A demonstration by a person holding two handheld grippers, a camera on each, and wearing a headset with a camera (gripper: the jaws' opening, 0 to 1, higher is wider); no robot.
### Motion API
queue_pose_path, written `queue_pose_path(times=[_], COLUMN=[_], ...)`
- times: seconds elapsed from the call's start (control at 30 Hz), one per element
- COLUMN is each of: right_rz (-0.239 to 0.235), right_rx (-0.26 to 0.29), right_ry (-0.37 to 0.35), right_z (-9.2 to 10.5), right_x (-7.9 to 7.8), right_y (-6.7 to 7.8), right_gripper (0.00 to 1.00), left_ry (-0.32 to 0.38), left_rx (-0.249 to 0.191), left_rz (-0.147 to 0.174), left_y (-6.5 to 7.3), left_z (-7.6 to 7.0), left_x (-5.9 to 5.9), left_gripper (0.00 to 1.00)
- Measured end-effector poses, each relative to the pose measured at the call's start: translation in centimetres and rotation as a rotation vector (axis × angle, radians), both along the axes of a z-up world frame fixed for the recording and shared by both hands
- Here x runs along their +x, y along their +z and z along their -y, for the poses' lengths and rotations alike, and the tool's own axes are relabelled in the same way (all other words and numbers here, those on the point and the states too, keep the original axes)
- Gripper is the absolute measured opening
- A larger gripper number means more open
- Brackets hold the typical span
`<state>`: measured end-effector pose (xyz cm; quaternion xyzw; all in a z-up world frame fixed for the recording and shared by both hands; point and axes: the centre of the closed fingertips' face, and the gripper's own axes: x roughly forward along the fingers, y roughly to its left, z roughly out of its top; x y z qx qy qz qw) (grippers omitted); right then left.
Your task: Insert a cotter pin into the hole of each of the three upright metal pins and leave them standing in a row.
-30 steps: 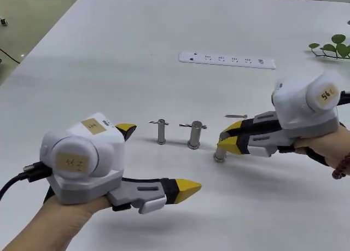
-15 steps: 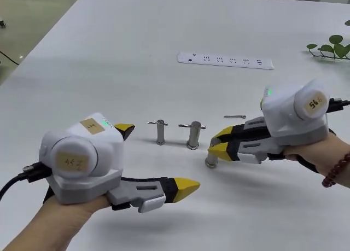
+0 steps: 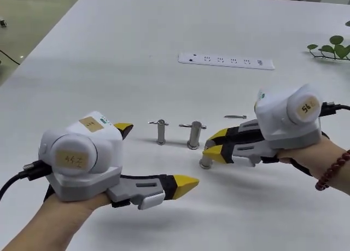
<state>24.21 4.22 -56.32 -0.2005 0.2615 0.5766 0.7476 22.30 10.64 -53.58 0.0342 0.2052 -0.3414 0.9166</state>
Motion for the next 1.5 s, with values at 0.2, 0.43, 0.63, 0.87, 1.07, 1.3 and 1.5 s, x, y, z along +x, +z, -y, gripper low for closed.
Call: queue_pose_path(times=[0.2,0.43,0.63,0.87,1.07,1.3,1.5], right_rz=[-0.003,0.001,-0.005,-0.01,-0.008,-0.016,-0.016], right_rx=[0.0,-0.009,-0.016,-0.017,-0.024,-0.028,-0.024], right_ry=[-0.005,0.005,0.019,0.01,-0.001,-0.045,-0.087], right_z=[-0.1,-0.1,-0.3,0.4,1.6,3.1,3.9], right_x=[0.1,0.1,0.1,0.3,1.0,2.2,3.3], right_y=[0.0,0.1,0.1,0.8,1.5,1.9,2.1], right_gripper=[0.08,0.1,0.14,0.19,0.2,0.21,0.21], left_ry=[-0.013,-0.003,-0.014,-0.004,0.008,0.024,0.032], left_rx=[0.001,0.006,0.014,0.013,0.018,0.011,0.02], left_rz=[-0.001,-0.001,0.002,0.006,0.012,0.02,0.024], left_y=[0.0,0.0,0.0,0.2,0.2,0.4,0.3], left_z=[0.3,0.0,0.1,-0.1,-0.3,-0.5,-0.7], left_x=[-0.1,0.1,0.2,0.4,0.5,0.7,0.8], left_gripper=[0.99,0.99,0.99,0.99,0.99,0.99,0.99])
